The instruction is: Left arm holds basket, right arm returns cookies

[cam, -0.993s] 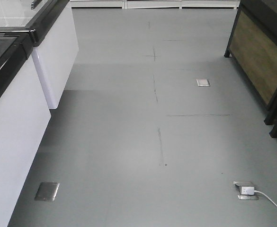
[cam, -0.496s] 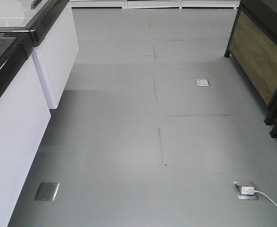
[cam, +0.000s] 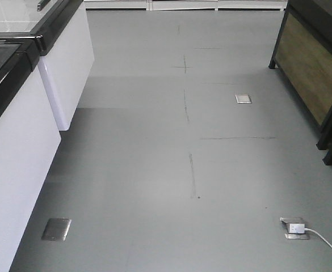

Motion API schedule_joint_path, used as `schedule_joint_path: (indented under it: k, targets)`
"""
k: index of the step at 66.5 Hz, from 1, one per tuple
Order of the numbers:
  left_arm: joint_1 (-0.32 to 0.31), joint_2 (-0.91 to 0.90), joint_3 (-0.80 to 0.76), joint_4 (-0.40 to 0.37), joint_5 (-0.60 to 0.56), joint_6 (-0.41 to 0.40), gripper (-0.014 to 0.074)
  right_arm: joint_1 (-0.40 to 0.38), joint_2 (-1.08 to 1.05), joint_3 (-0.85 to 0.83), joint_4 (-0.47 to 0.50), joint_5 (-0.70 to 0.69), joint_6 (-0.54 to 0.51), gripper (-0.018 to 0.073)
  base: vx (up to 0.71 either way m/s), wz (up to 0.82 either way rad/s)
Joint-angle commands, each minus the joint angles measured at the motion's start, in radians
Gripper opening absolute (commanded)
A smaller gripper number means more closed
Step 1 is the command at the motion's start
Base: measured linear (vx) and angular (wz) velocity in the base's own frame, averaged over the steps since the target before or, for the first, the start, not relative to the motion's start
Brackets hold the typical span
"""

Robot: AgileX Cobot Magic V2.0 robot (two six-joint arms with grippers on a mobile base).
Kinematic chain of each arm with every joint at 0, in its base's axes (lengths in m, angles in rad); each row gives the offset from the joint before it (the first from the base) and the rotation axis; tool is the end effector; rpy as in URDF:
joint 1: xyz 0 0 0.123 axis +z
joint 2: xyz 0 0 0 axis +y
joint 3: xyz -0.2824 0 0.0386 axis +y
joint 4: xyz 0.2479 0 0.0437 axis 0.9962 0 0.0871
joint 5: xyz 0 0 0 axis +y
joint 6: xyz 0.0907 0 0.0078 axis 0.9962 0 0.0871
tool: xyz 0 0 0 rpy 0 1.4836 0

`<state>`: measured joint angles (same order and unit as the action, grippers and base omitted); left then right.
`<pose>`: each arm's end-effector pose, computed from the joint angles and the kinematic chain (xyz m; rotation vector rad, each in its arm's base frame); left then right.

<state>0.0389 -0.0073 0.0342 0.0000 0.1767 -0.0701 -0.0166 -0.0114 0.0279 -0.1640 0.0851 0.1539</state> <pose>0.0567 0.0022 0.1859 -0.0919 1.6847 -0.0234 0.0568 -0.0022 0.1966 0.0165 1.5841 -0.0314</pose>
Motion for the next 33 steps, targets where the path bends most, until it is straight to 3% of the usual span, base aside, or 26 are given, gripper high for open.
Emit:
schedule_joint_path:
  k: [1,33]
  targets:
    - [0.001,-0.018,-0.037,0.000,-0.085,-0.004,-0.0006,-0.004,-0.013,0.018,-0.011,-0.072,0.001,-0.0006,0.00,0.00]
    - [0.001,-0.018,-0.037,0.000,-0.093,-0.003,-0.0006,-0.004,-0.013,0.018,-0.011,-0.072,0.001,-0.0006,0.00,0.00]
